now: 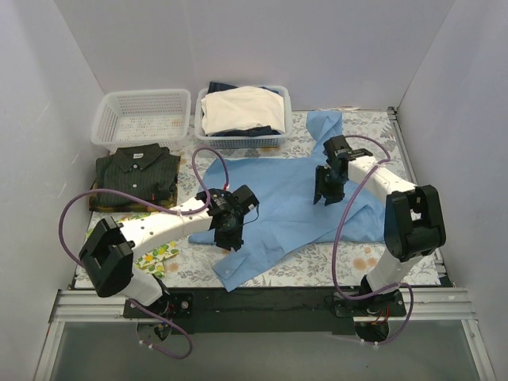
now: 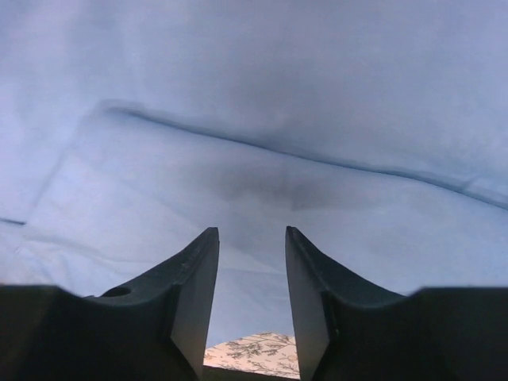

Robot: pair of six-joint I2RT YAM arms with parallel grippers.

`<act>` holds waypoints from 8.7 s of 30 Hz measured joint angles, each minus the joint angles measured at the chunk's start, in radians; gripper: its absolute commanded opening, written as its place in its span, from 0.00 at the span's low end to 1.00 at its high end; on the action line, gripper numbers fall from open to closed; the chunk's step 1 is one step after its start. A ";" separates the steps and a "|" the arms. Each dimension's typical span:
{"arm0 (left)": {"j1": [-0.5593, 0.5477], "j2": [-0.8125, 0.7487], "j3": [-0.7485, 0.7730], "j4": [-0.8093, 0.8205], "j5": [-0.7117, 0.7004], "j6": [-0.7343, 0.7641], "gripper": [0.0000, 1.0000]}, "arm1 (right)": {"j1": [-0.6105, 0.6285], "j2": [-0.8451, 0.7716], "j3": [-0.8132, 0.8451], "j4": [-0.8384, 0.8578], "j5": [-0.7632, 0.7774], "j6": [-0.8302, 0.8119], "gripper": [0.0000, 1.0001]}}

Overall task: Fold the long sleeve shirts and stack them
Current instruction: Fold the shirt

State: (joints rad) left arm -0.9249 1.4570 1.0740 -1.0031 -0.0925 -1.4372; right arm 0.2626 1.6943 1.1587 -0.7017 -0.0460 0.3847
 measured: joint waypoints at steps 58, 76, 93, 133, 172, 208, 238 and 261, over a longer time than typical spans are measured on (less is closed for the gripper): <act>0.124 0.275 0.495 -0.178 -0.335 0.058 0.00 | -0.086 -0.150 -0.031 -0.030 0.250 0.006 0.53; 0.261 0.275 0.358 -0.113 -0.307 0.138 0.04 | -0.197 -0.196 -0.123 -0.038 0.233 0.055 0.51; 0.353 0.337 0.223 -0.072 -0.306 0.183 0.68 | -0.204 -0.143 -0.196 -0.025 0.234 0.092 0.42; 0.393 0.151 -0.130 0.333 0.110 0.079 0.70 | 0.059 -0.190 -0.338 0.051 0.121 0.002 0.44; 0.595 0.412 0.433 0.139 -0.077 0.105 0.82 | 0.051 -0.088 0.254 -0.238 0.234 0.003 0.49; 0.629 0.534 0.504 0.202 0.012 0.082 0.07 | -0.027 0.012 0.315 -0.167 0.286 -0.070 0.48; 0.629 0.539 0.458 0.195 0.056 0.176 0.00 | -0.111 0.502 0.632 0.181 0.200 -0.221 0.57; 0.629 0.569 0.459 0.173 0.075 0.196 0.00 | -0.112 0.611 0.689 0.250 0.053 -0.223 0.01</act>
State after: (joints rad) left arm -0.2955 2.0258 1.5333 -0.8299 -0.0177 -1.2407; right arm 0.1509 2.3051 1.8477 -0.4515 0.0074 0.1619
